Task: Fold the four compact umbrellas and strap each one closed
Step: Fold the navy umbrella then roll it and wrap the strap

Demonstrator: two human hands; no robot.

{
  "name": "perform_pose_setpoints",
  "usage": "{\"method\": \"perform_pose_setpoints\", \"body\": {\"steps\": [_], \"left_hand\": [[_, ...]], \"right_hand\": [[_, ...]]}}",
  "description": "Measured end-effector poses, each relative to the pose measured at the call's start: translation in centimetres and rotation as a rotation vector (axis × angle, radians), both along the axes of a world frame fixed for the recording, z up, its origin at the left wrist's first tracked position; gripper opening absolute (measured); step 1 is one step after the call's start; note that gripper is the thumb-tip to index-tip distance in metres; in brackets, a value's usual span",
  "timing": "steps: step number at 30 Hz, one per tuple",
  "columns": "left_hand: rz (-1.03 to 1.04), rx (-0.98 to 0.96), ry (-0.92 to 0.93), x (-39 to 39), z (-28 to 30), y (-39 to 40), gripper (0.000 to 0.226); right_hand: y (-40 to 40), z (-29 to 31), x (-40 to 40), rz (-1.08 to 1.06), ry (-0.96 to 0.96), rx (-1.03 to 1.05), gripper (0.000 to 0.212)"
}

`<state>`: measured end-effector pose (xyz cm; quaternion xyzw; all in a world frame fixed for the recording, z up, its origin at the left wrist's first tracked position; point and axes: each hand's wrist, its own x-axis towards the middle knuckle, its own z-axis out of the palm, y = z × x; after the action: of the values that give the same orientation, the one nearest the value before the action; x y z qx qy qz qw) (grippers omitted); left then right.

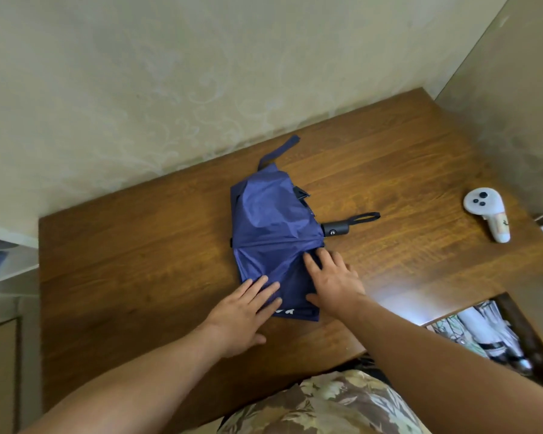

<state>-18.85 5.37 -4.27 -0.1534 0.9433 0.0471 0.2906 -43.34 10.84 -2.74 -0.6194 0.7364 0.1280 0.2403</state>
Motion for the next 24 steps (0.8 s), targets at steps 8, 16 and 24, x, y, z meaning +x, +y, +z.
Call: {"method": "perform_pose_setpoints", "body": {"steps": [8, 16, 24], "left_hand": [[0.208, 0.11, 0.147, 1.7, 1.2, 0.2, 0.063], [0.332, -0.025, 0.305, -5.4, 0.8, -3.6, 0.071], [0.342, -0.07, 0.213, -5.2, 0.0, -2.9, 0.083]], "right_hand": [[-0.4, 0.0, -0.5, 0.051, 0.095, 0.037, 0.101], [1.0, 0.2, -0.1, 0.095, 0.115, 0.028, 0.096], [0.5, -0.6, -0.6, 0.042, 0.035, 0.043, 0.106]]}}
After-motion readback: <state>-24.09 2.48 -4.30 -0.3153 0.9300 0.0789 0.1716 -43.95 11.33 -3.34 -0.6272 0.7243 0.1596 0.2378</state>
